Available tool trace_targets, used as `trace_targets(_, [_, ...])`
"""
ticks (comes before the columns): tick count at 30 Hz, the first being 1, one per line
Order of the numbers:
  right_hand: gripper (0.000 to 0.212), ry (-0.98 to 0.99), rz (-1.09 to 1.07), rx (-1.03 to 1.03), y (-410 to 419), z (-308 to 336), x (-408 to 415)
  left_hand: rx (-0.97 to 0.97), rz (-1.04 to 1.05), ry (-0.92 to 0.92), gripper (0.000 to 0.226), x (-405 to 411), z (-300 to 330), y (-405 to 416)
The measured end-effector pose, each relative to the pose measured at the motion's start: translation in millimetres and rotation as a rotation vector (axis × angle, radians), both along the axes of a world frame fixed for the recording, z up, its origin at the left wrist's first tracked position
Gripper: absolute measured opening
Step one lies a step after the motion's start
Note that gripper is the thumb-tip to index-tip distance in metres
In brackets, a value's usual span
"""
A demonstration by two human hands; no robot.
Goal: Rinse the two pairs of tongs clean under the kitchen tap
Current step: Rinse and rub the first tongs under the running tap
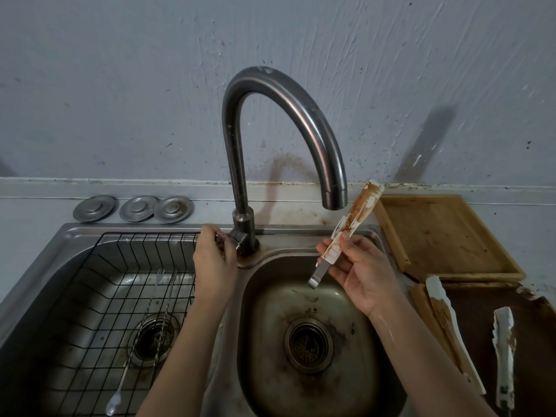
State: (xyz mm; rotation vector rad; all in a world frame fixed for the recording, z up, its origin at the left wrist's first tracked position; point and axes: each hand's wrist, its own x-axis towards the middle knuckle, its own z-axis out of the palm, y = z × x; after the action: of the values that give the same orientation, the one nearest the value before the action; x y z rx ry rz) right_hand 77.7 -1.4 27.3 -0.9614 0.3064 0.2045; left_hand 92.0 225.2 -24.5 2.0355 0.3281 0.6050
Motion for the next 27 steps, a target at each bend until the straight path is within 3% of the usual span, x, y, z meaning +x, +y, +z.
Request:
trace_targets(5, [0.020,-0.004,0.014,0.014,-1.2,-1.0,-0.1,0.013,-0.006,0.005,0.020,0.0,0.2,0.6])
trace_targets(16, [0.010,-0.005,-0.001,0.034,0.1,-2.1,-0.8,-0.016,0.005,0.010,0.019,-4.4,7.6,-4.5])
trace_targets(21, [0.009,-0.003,-0.006,0.050,-0.5,0.4,-1.7,-0.065,0.014,0.049,0.033,-6.0,9.9,-6.2])
trace_targets(27, [0.010,0.009,-0.013,0.060,-1.0,0.2,-2.4,-0.103,0.006,0.060,0.035,-6.6,11.3,-7.0])
